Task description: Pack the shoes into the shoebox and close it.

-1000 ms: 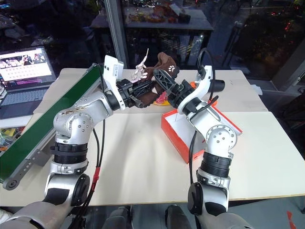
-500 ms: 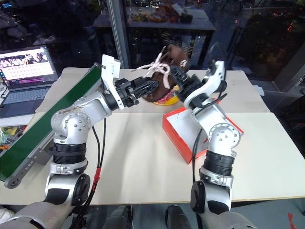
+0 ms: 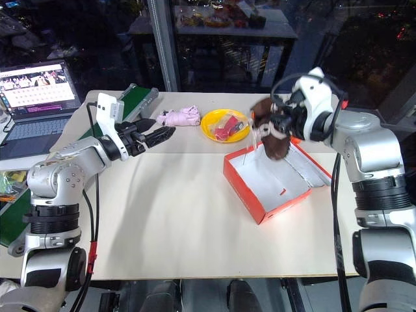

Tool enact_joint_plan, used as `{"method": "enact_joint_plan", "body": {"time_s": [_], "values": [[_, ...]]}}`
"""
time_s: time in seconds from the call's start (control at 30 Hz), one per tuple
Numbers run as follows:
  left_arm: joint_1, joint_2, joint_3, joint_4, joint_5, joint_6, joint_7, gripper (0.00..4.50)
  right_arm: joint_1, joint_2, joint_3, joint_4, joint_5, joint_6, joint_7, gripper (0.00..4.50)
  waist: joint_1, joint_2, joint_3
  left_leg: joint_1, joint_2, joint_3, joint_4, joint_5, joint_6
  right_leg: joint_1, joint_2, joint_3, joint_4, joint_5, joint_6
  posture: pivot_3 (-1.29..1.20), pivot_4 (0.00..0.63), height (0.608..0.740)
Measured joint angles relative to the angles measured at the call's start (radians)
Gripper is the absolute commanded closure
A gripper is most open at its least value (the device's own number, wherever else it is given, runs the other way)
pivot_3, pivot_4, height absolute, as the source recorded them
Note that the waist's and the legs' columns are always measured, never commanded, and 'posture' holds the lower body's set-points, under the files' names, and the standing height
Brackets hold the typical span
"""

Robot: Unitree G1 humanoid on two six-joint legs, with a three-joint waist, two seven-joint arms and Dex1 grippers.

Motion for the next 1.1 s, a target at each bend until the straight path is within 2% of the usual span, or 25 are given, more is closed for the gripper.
{"method": "enact_joint_plan", "body": {"time_s": [0.2, 0.43, 0.57, 0.73, 0.93, 1.0, 1.1], "values": [[0.042, -0.018, 0.003, -0.059, -0.004, 0.018, 0.041, 0.0, -0.002, 0.0, 0.053, 0.196, -0.112, -0.112, 0.162, 3.9, -0.003, 0.0, 0.0, 0.0, 0.0, 0.0, 0.001, 0.0, 0.0, 0.0, 0.0, 0.0, 0.0, 0.001, 0.0, 0.0, 0.15, 0.74], [0.05, -0.027, 0.012, -0.092, -0.018, 0.033, 0.075, 0.0, -0.025, 0.066, 0.064, 0.407, -0.22, -0.241, 0.215, 3.9, -0.005, 0.0, 0.0, 0.0, 0.0, 0.0, 0.002, 0.0, 0.0, 0.001, 0.0, 0.0, 0.0, 0.001, 0.001, 0.0, 0.15, 0.74], [0.055, -0.03, 0.017, -0.106, -0.026, 0.04, 0.087, 0.0, -0.095, 0.154, 0.072, 0.586, -0.293, -0.307, 0.199, 3.9, -0.009, 0.0, 0.0, 0.001, 0.0, 0.0, 0.002, 0.0, 0.0, 0.001, 0.0, 0.0, 0.001, 0.002, 0.001, 0.0, 0.15, 0.74], [0.062, -0.025, 0.028, -0.122, -0.038, 0.051, 0.106, 0.0, -0.227, 0.235, 0.058, 0.847, -0.365, -0.362, 0.103, 3.9, -0.009, 0.0, 0.0, 0.004, 0.0, 0.0, 0.003, 0.0, -0.001, 0.005, 0.0, 0.0, 0.0, 0.003, 0.001, 0.0, 0.15, 0.74], [0.074, 0.007, 0.042, -0.155, -0.043, 0.066, 0.116, 0.0, -0.29, 0.305, 0.057, 0.99, -0.448, -0.469, -0.01, 3.9, -0.021, 0.0, 0.0, 0.013, 0.0, 0.0, 0.003, 0.0, -0.001, 0.015, 0.0, 0.0, -0.002, 0.003, 0.003, 0.0, 0.15, 0.74], [0.074, 0.013, 0.05, -0.162, -0.046, 0.07, 0.118, 0.0, -0.296, 0.32, 0.054, 1.006, -0.464, -0.491, -0.022, 2.9, -0.026, 0.0, 0.0, 0.015, 0.0, -0.001, 0.003, 0.0, -0.001, 0.017, 0.0, 0.0, -0.002, 0.002, 0.006, 0.0, 0.15, 0.74], [0.074, 0.014, 0.053, -0.167, -0.05, 0.081, 0.119, 0.0, -0.295, 0.352, 0.044, 1.03, -0.485, -0.52, -0.038, 1.99, -0.03, 0.0, 0.0, 0.015, 0.0, -0.001, 0.003, 0.0, -0.001, 0.016, 0.001, 0.0, -0.001, 0.002, 0.005, 0.0, 0.15, 0.74]]}}
